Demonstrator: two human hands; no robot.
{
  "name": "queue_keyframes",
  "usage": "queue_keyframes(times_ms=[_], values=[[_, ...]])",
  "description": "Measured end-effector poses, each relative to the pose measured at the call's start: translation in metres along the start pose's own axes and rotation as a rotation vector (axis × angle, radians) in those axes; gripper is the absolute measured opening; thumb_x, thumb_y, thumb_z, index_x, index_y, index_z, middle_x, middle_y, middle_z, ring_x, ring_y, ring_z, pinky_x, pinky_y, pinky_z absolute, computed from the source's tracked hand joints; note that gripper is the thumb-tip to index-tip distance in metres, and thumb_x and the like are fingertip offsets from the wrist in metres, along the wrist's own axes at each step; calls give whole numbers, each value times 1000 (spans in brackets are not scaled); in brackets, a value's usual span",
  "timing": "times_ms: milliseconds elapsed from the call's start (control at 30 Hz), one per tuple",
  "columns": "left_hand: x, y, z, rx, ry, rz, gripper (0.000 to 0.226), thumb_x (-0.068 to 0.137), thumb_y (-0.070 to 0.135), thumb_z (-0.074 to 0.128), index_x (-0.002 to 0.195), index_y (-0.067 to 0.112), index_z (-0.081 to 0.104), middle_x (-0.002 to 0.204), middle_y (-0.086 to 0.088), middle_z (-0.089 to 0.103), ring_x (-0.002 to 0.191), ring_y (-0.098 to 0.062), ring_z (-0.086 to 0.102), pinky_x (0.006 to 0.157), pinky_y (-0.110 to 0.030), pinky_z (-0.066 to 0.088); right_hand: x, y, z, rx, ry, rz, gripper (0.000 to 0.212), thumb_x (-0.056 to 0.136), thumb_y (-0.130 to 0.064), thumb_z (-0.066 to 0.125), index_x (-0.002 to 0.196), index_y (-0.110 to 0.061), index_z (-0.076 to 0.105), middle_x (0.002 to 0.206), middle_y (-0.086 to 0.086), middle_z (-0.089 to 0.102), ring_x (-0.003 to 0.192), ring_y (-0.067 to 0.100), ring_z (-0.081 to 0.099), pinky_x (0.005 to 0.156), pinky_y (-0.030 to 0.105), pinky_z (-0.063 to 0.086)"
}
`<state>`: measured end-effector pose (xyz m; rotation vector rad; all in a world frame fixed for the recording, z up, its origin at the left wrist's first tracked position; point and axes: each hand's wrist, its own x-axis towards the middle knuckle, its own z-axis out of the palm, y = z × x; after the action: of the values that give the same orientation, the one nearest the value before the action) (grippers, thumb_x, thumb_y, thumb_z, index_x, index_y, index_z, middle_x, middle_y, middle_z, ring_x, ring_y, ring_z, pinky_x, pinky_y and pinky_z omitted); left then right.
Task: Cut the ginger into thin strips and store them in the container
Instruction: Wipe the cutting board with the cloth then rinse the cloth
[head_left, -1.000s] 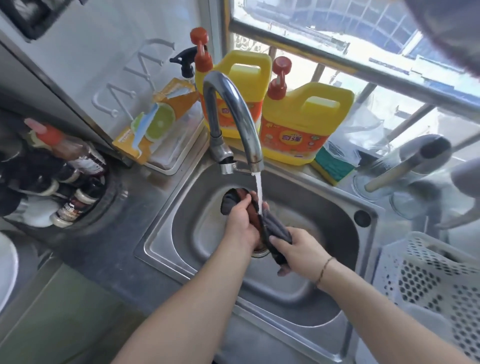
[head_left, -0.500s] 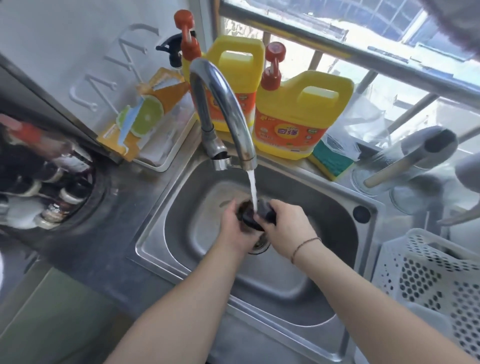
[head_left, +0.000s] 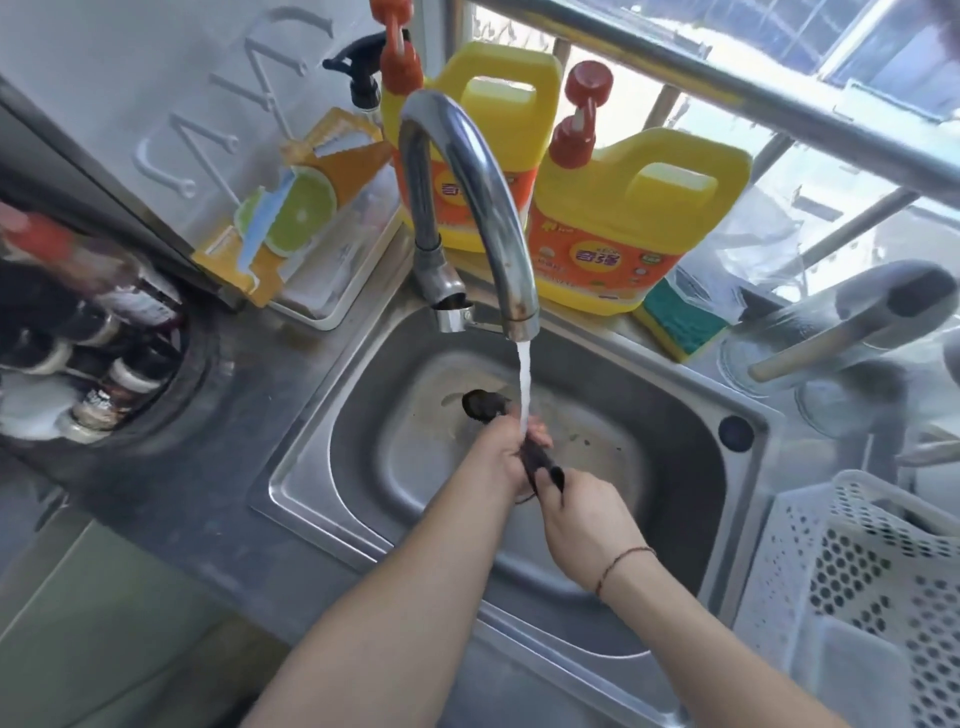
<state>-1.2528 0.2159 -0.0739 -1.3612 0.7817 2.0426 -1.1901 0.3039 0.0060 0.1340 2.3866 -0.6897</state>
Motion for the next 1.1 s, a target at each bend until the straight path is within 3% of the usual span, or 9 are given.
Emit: queue_keyframes(times_ms=[133,267,400,600,733,833,900,1000,1100], values=[[11,7,-4,121,34,69,46,112,20,23,68,15,35,36,5,41,24,-5,36,28,-15,30,-18,3,-3,17,7,-5,41,103,-34,35,63,-22,36,60,-7,42,62,24,40,58,29,25],[27,27,-13,-48,44,140,49,113,33,25,68,15,31,30,7,29,20,-2,24,25,-12,18,-42,4,-9,40,-22,-33,42,102,-34,38,62,-21,36,58,-5,45,53,16,39,57,29,27],[33,48,-24,-140,37,216,45,109,43,35,72,19,43,40,8,38,26,-3,30,28,-14,27,-38,4,-25,128,18,-45,44,100,-32,44,59,-17,37,54,-2,45,51,16,38,56,34,31],[4,41,-32,-40,-245,367,30,107,34,44,95,12,62,68,-3,61,66,-19,64,72,-35,54,7,-15,-42,236,-115,-1,36,87,-42,61,65,-13,55,42,-1,55,39,19,55,46,27,49],[-16,16,-36,11,-392,242,44,91,51,53,94,12,75,88,-12,70,85,-28,68,81,-38,55,39,-29,-28,419,-273,27,36,84,-48,66,82,-12,61,73,12,70,58,24,66,61,39,60],[-11,6,-47,-66,-411,155,48,85,52,68,106,10,67,100,-15,65,88,-33,67,79,-38,56,44,-17,-28,436,-121,-20,17,86,-27,68,94,-13,66,74,12,74,61,21,69,63,38,60],[-9,5,-50,-193,-355,127,59,83,55,74,120,14,54,114,-14,55,107,-34,57,94,-45,52,47,-8,-37,445,52,-32,11,87,-15,63,96,-15,69,70,4,74,62,17,71,63,31,57],[-1,2,-48,-394,-202,78,54,86,61,65,101,9,62,92,-14,63,86,-32,64,85,-44,57,52,-2,-48,434,113,-54,14,87,-10,61,91,-20,70,74,0,73,60,13,69,62,28,53],[-4,0,-36,-500,-201,66,63,91,65,54,110,6,61,84,-16,65,65,-34,69,68,-39,59,56,-8,-56,401,140,-105,13,90,-14,61,88,-24,70,75,-4,73,58,10,68,62,27,54]])
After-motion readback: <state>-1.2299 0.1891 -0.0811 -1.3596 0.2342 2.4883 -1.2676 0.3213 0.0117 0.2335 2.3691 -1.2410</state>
